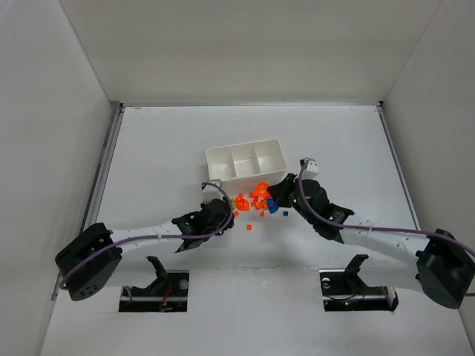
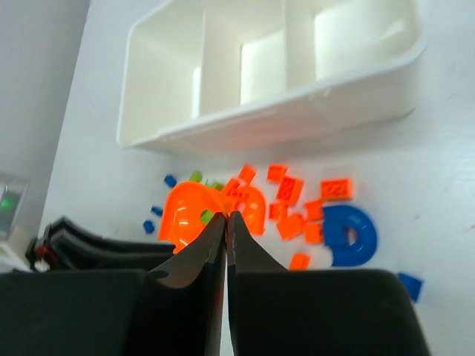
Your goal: Sort the legos into containers by color
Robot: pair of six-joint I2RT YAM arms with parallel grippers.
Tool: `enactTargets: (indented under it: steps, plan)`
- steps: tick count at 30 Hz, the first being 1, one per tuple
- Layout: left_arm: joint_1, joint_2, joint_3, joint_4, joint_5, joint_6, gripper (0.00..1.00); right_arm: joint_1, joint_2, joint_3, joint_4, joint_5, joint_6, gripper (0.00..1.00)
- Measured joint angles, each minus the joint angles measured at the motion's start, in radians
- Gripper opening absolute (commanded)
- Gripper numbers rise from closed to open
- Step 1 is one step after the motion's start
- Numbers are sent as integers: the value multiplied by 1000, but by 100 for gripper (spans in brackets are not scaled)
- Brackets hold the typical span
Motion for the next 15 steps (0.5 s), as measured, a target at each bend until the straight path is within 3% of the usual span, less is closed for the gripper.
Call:
enactTargets:
  steps: [6, 15]
  plan:
    - [-20, 65, 34, 5, -43, 31, 26, -140, 11, 92, -35, 9, -98, 6]
    - [-26, 145, 73, 5, -85, 67, 27, -251, 204, 280, -32, 3, -175, 6]
